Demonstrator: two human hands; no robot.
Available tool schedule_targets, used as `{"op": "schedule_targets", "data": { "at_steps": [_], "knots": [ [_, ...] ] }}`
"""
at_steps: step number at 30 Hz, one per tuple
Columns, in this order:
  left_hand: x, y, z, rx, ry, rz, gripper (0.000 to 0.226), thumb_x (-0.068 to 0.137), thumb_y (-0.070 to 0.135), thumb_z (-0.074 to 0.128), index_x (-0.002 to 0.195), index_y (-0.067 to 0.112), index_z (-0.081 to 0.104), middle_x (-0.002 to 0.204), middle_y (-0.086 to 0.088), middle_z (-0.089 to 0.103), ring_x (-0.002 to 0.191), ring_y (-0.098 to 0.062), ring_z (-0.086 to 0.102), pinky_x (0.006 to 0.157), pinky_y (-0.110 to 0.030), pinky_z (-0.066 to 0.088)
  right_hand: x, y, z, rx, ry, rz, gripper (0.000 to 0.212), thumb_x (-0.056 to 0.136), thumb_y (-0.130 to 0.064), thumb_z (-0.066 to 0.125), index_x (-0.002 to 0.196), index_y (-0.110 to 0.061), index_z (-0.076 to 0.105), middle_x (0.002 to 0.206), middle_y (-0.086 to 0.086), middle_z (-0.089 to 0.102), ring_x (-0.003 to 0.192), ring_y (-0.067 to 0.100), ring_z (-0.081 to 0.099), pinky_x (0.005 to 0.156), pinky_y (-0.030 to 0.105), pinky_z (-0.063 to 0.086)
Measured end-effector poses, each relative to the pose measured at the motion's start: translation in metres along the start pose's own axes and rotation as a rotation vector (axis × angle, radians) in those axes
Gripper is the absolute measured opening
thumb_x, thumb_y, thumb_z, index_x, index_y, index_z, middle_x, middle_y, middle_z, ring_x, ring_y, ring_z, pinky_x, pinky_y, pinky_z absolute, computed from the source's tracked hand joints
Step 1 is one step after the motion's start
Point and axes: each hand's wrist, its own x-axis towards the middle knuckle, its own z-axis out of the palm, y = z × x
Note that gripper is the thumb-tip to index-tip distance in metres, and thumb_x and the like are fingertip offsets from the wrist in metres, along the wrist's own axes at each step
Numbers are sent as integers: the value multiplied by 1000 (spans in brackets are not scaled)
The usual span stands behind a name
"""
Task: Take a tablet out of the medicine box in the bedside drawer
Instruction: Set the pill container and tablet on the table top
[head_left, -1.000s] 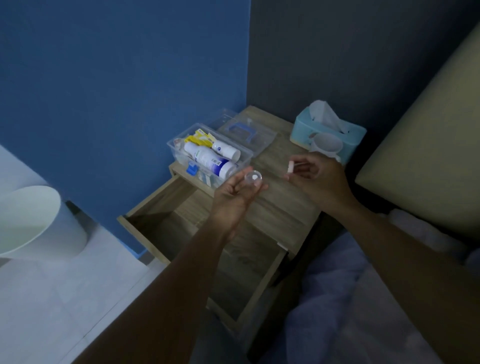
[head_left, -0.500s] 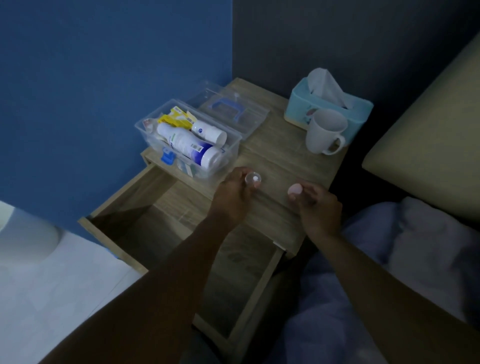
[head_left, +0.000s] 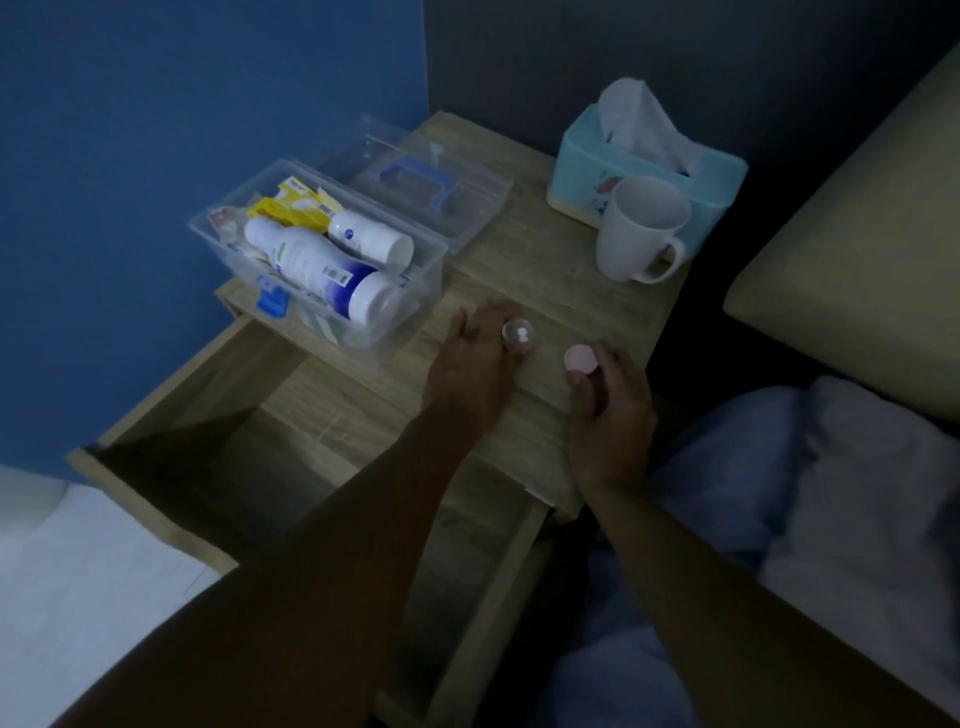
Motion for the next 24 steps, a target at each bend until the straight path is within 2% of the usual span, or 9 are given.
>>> {"op": "schedule_targets", "data": {
  "at_steps": [5,9,13,16,18,20,24],
  "knots": [
    [0,-3,5,5,25,-43,48,97,44,44,139,20,44,143,-7,50,135,-25,42,110,-49,39,-2,2,-2,65,-28,6,41,98,-21,57,138,-14,56,149,12,47,143,25,35,119,38,25],
    [2,-4,6,18,13,-3,51,97,43,45,142,20,40,146,-6,47,136,-22,40,114,-47,34,-6,6,-3,109,-64,23,42,99,-25,54,141,-19,53,153,8,44,148,20,28,123,32,13],
    [3,-10,8,33,-17,-21,59,96,45,48,148,21,35,153,-5,38,143,-21,30,118,-44,27,-5,3,-4,150,-35,-39,37,98,-18,57,134,-13,58,141,4,57,141,18,41,121,42,19],
    [-1,-13,7,88,-40,-16,58,98,45,43,150,20,32,158,-6,33,148,-23,20,119,-37,12,-5,0,-4,109,-10,-86,29,97,-13,57,125,-13,64,132,0,64,135,17,48,120,46,19],
    [-3,-13,6,83,-27,-17,55,99,43,43,148,19,35,157,-7,35,147,-23,20,117,-35,14,-6,0,-4,107,0,-98,28,97,-12,57,124,-14,64,132,0,64,136,18,47,119,47,20],
    [-4,-13,5,72,-30,-36,55,99,42,43,147,18,35,156,-6,35,147,-23,20,118,-38,17,-7,0,-4,98,-26,-97,32,97,-17,57,129,-17,61,137,0,60,138,18,43,120,45,18],
    [-9,-13,5,76,-22,-34,54,99,41,44,147,16,36,155,-8,37,146,-23,24,118,-42,21,-5,3,-3,9,-77,-98,47,91,-39,64,135,-26,54,144,0,52,141,17,38,120,43,17]
  ]
}}
